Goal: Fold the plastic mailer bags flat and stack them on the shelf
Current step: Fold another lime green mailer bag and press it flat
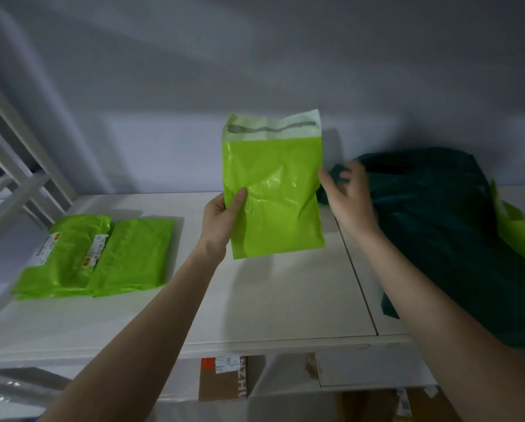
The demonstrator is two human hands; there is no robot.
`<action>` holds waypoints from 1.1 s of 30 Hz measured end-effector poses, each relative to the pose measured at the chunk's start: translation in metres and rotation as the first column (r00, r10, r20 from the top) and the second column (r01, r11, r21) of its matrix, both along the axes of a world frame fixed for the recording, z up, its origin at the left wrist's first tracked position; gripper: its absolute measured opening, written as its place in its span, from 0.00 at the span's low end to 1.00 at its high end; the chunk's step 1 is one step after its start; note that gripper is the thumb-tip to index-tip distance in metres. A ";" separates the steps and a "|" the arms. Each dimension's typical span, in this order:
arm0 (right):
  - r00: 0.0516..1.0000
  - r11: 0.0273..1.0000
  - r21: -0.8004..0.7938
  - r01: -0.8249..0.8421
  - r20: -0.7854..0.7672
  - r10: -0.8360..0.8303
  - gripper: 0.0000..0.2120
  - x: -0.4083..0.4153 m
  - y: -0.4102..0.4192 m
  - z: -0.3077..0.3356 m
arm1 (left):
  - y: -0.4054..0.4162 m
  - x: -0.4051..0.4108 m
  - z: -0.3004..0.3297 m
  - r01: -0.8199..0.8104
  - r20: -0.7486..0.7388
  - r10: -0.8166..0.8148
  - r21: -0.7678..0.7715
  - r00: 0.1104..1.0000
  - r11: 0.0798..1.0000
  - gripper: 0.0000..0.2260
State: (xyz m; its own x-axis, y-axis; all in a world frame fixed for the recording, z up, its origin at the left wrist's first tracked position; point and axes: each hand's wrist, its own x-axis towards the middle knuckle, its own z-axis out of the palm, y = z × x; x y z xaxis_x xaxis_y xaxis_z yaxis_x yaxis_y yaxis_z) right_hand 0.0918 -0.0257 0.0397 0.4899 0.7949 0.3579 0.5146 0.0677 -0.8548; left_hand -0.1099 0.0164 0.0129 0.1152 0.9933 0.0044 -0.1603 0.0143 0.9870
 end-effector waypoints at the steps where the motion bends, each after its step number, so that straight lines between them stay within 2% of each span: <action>1: 0.993 0.994 -0.092 -0.064 -0.108 0.054 0.19 -0.001 0.000 -0.006 | 0.001 0.000 0.000 -0.009 0.010 0.009 0.001 1.000 1.000 0.07; 3: 0.977 0.977 -0.159 -0.145 -0.180 0.116 0.20 -0.002 0.001 -0.020 | 0.002 0.001 -0.001 -0.018 0.016 0.018 0.003 1.000 1.000 0.08; 7: 0.970 0.987 -0.079 -0.141 -0.211 0.122 0.16 -0.012 0.003 -0.034 | 0.002 0.004 -0.002 -0.020 0.033 0.021 -0.015 0.999 1.000 0.07; 12: 0.988 0.998 0.029 -0.059 -0.142 0.062 0.18 -0.019 0.004 -0.037 | 0.003 0.006 -0.003 -0.084 0.037 0.085 -0.007 0.996 0.996 0.09; 18: 0.995 0.993 0.117 -0.027 -0.096 0.038 0.22 -0.022 0.004 -0.039 | 0.009 0.004 -0.004 -0.111 0.026 0.112 -0.020 0.993 0.994 0.07; 21: 0.997 0.993 0.113 -0.021 -0.073 0.029 0.22 -0.022 0.006 -0.040 | 0.014 0.005 -0.002 -0.098 0.047 0.100 -0.047 0.994 0.994 0.08; 24: 0.999 0.992 0.123 -0.002 -0.047 0.008 0.22 -0.021 0.006 -0.041 | 0.018 0.006 -0.002 -0.144 0.003 0.144 0.017 0.990 0.989 0.06; 33: 0.999 0.999 0.043 0.019 0.032 -0.020 0.20 -0.021 0.005 -0.052 | 0.021 0.012 -0.009 -0.190 0.011 0.190 0.107 0.982 0.976 0.05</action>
